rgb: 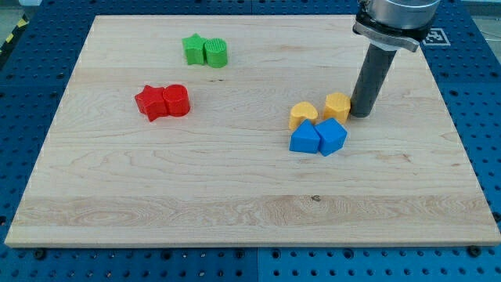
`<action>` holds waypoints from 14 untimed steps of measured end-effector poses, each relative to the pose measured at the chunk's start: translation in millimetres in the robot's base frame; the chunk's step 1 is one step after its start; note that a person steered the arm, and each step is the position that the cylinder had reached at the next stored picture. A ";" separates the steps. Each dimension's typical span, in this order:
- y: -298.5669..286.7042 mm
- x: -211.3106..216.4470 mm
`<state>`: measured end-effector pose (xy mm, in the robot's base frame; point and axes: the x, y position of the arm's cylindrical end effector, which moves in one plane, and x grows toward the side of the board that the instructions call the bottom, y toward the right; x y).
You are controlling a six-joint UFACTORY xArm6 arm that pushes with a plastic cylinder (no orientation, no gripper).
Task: Push the green circle towards the right center
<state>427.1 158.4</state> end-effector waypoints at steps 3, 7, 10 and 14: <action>-20.4 -25.8; -30.7 -15.4; -31.5 -45.7; -89.2 -154.8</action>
<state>272.3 69.3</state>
